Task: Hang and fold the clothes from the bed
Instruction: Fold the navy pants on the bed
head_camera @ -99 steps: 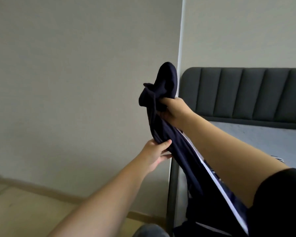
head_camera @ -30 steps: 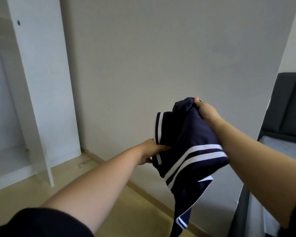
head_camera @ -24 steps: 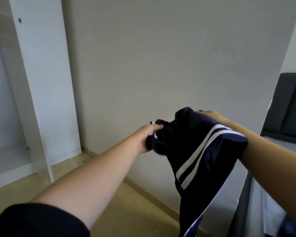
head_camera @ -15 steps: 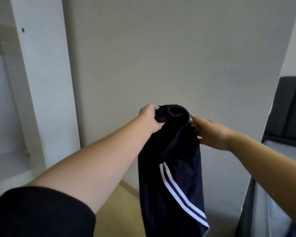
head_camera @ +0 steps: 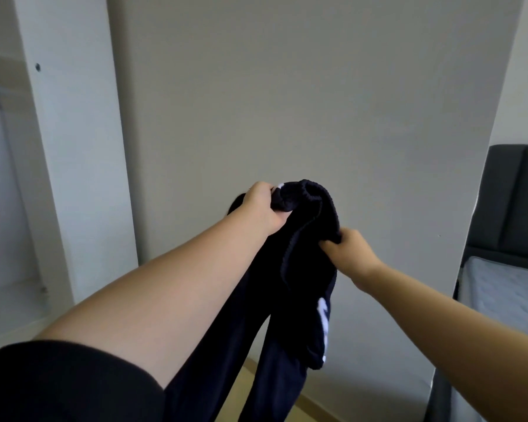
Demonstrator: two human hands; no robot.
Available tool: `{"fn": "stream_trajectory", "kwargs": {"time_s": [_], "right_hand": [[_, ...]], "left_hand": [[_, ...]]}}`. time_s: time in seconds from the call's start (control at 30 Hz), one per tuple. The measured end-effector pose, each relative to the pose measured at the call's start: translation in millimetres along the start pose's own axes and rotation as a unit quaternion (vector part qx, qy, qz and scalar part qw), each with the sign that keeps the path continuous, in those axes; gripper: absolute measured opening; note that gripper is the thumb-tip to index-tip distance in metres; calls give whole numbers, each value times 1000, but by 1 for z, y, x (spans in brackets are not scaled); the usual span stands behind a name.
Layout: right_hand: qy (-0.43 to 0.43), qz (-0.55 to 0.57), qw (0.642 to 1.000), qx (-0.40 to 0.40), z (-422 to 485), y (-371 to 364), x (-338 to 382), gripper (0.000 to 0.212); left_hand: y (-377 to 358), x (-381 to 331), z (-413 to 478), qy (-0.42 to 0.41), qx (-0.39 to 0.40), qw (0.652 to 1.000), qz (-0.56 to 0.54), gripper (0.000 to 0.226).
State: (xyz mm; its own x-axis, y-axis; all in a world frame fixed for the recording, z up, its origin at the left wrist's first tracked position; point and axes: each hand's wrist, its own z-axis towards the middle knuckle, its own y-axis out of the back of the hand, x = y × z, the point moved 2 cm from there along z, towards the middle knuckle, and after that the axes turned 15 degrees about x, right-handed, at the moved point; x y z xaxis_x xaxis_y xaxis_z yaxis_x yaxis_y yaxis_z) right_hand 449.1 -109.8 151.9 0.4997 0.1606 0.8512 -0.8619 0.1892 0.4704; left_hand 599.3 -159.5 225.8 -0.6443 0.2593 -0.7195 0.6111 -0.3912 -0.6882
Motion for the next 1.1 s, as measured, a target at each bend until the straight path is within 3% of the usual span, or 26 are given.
{"fn": "stream_trajectory", "kwargs": {"time_s": [0.07, 0.13, 0.2, 0.27, 0.3, 0.33, 0.37, 0.4, 0.43, 0.5, 0.57, 0.63, 0.7, 0.8, 0.9, 1.1], "right_hand": [[-10, 22, 999, -48, 4, 11, 7, 20], [4, 15, 998, -54, 7, 23, 20, 26], [15, -11, 999, -37, 10, 30, 37, 27], [15, -38, 999, -33, 13, 34, 53, 25], [7, -47, 998, -31, 15, 36, 61, 21], [-4, -49, 998, -24, 17, 38, 69, 16], [-16, -46, 999, -16, 18, 40, 76, 13], [-24, -39, 999, -10, 19, 43, 80, 12], [-30, -35, 999, -10, 20, 45, 84, 13], [-33, -31, 999, -16, 21, 48, 89, 15], [-25, -36, 999, -22, 22, 50, 91, 15], [-10, -90, 995, -33, 21, 57, 89, 18], [-4, -215, 976, -41, 18, 68, 81, 23], [-39, -358, 932, -27, 12, 82, 61, 28], [-92, -380, 919, -51, 4, 94, 38, 28], [-165, -320, 928, -95, -4, 118, 18, 24]], "left_hand": [[11, -6, 0, 61, 3, 994, 91, 26], [24, -14, -5, 149, -13, 959, 241, 19], [38, -22, -5, 161, -62, 868, 465, 18], [43, -29, 1, 57, -125, 739, 659, 26], [42, -31, 4, -8, -129, 701, 701, 32], [38, -30, 5, -51, -95, 697, 709, 38], [33, -28, 6, -70, -23, 721, 689, 41], [26, -22, 4, -64, 67, 747, 658, 41], [18, -15, 1, -35, 148, 750, 643, 40], [6, 1, -2, 24, 227, 702, 674, 46], [2, 12, 5, 18, 191, 634, 749, 40], [-1, 11, 9, -32, 94, 568, 817, 31], [3, 2, 10, -64, 13, 565, 823, 27], [12, -10, 15, -72, -44, 576, 813, 25], [20, -18, 19, -78, -76, 588, 801, 29], [46, -39, 24, -62, -58, 640, 764, 4]]}}
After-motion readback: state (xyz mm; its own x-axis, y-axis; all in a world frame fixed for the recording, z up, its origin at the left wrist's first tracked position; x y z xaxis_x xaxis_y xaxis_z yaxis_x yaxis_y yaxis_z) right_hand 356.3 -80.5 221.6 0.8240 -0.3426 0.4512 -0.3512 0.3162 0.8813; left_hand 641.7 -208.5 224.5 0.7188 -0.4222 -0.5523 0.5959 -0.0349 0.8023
